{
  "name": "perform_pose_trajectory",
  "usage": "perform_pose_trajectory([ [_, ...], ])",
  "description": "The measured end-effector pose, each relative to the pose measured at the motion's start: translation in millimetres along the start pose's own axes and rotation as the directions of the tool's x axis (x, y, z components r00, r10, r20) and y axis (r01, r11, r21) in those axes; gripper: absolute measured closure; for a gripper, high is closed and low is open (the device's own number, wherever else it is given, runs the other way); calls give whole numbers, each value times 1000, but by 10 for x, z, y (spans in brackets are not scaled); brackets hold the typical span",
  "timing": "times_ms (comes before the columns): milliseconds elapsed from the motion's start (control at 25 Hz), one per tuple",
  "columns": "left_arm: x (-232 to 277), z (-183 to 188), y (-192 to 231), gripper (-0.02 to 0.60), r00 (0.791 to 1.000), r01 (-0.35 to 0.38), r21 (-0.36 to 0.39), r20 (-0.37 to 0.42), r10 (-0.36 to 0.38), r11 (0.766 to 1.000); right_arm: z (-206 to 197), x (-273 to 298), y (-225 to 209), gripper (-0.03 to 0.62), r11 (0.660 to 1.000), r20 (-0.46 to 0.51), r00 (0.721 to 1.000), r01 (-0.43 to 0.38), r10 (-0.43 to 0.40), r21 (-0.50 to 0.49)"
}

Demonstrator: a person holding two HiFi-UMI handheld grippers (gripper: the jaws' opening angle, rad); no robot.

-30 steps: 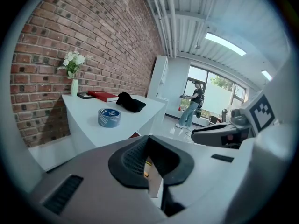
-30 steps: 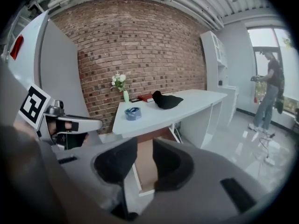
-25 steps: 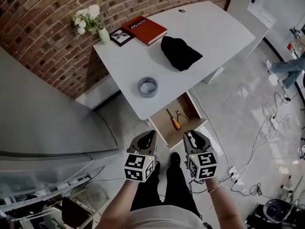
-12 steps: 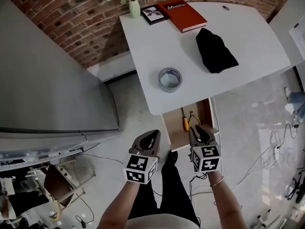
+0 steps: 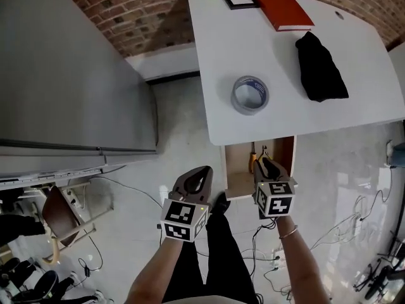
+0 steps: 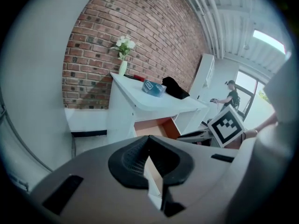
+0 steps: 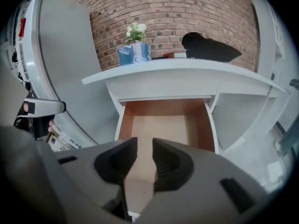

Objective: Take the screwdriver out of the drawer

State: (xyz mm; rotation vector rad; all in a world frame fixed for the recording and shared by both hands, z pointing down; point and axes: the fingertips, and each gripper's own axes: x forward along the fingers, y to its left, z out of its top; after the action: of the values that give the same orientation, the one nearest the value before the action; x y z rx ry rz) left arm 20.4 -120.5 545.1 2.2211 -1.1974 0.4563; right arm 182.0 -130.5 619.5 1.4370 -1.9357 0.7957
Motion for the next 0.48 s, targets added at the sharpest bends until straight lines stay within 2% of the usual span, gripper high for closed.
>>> perform_pose_trajectory([
  [480, 236, -264, 300, 589, 997, -76, -54, 7, 76, 996, -344, 758, -291, 493, 1000, -124, 992, 1, -4, -25],
])
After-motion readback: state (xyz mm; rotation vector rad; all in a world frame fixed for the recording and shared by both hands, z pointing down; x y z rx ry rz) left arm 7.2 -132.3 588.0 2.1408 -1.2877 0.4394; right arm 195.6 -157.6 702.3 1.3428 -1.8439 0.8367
